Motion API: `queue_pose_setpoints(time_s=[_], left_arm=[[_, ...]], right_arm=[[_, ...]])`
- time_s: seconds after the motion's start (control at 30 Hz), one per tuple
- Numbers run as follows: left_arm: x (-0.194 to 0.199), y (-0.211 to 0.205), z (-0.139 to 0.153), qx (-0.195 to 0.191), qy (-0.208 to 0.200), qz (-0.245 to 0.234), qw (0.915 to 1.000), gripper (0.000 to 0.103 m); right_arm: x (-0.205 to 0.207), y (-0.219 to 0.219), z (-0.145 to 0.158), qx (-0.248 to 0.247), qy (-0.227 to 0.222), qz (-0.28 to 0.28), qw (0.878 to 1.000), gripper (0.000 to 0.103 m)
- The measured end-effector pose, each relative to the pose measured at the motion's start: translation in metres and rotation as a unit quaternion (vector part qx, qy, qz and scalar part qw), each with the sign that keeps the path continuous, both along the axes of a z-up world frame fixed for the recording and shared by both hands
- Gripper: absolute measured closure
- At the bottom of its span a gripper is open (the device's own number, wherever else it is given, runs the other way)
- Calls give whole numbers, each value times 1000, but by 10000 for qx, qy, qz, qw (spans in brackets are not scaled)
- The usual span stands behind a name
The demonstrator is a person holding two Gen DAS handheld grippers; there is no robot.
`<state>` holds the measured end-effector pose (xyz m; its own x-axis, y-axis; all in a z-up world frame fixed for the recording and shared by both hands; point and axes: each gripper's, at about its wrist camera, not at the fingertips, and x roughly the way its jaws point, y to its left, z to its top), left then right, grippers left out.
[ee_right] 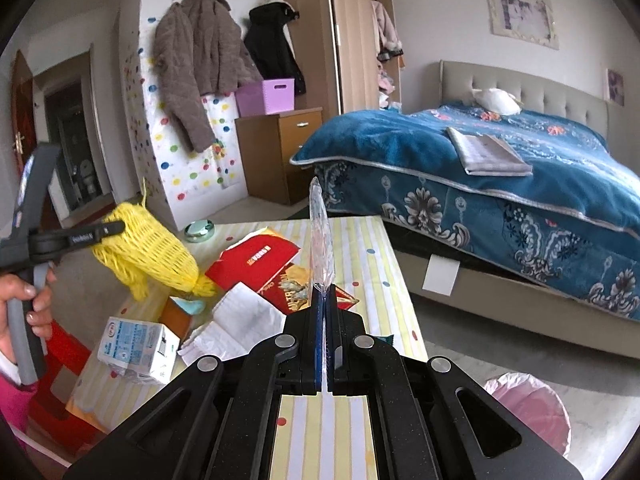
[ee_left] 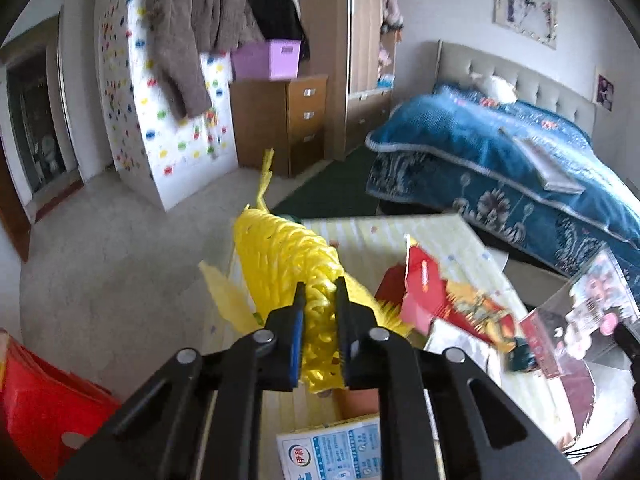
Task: Collect trash
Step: 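Grasp the yellow foam net with the left tool while the right tool holds the wrapper, then drop the yellow net and plastic wrapper into the pink bin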
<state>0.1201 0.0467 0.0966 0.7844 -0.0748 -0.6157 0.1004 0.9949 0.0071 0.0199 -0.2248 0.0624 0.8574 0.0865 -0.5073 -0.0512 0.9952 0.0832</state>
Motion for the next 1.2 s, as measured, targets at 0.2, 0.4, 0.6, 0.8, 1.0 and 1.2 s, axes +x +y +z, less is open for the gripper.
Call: queue_pose_setpoints(time_s=[0.2,0.4,0.6,0.8,1.0,1.2], left_arm=[[-37,-8,42,112,-631,-76,9979,91],[-66,-8,70,-53,-1033,-227,9944,91],[-80,-16,76,-183,-1120,-401,9927,91],[-93,-30,68,-327,-1108,-714,9907,91],[-105,-59,52,-572,-1090,-1181,9853,91],[-115,-121,20,-649,-951,-1953,9740,91]], right_arm=[[-17,-4,8,185,-121,100,9997,102],[-31,-3,13,275,-198,175,9993,102],[-43,-6,18,305,-238,143,9991,103],[-54,-18,21,332,-270,26,9991,103],[-73,-41,19,364,-221,-279,9987,102],[-98,-70,11,253,-60,-762,9968,102]])
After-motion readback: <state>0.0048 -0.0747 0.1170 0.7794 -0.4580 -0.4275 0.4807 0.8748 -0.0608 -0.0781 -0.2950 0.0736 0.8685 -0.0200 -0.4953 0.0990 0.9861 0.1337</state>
